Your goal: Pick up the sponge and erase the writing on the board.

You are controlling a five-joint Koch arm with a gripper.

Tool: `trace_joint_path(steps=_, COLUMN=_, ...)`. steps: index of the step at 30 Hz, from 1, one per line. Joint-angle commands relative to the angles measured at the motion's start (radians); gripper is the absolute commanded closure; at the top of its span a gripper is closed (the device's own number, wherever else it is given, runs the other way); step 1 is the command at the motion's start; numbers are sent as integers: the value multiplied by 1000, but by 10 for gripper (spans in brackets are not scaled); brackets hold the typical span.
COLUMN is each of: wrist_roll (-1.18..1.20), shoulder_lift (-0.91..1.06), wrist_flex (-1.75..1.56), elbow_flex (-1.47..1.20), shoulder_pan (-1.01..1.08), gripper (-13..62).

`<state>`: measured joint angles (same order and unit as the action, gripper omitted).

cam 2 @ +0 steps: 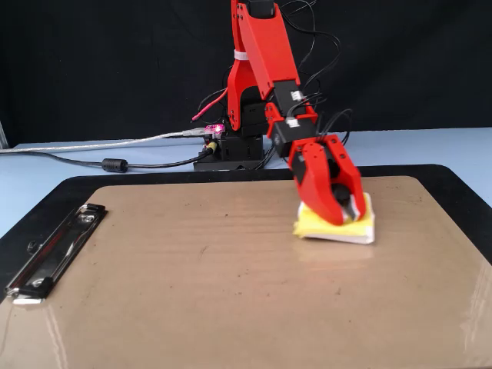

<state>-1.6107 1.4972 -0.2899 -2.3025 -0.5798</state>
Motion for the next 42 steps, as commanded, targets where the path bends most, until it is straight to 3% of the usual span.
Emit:
trace_joint_path(steps=1, wrist_roll=-26, shoulder_lift=20, wrist_flex=-2, elbow_flex=12, shoulder_pan=-64, gripper=574)
trace_joint_path(steps=12, wrist_roll=-48, shoulder_lift=190, wrist_flex=169, elbow_flex=6, shoulder_pan=-328, gripper=574)
trace_joint_path(steps=18, wrist_roll=-146, shoulder_lift=190, wrist_flex=169, elbow_flex=8, shoulder_pan=-468, gripper=574)
trace_joint_path(steps=34, wrist_roll=-137, shoulder_lift=126, wrist_flex=164, elbow_flex=-20, shoulder_pan=-436, gripper=562)
trace_joint_path(steps=35, wrist_roll=-137, shoulder_lift=126, wrist_flex=164, elbow_flex=-21, shoulder_pan=-436, gripper=514)
trace_joint_path(steps=37, wrist_roll=-137, shoulder_lift=126, wrist_flex=163, elbow_flex=-17, shoulder_pan=-439, gripper=325)
trace_joint_path(steps=39, wrist_roll=-137, shoulder_lift=127, wrist_flex=164, elbow_flex=-15, shoulder_pan=-442, gripper=200)
trace_joint_path(steps=42, wrist_roll=-137, shoulder_lift=130, wrist_flex=164, elbow_flex=-18, shoulder_pan=-439, gripper=167)
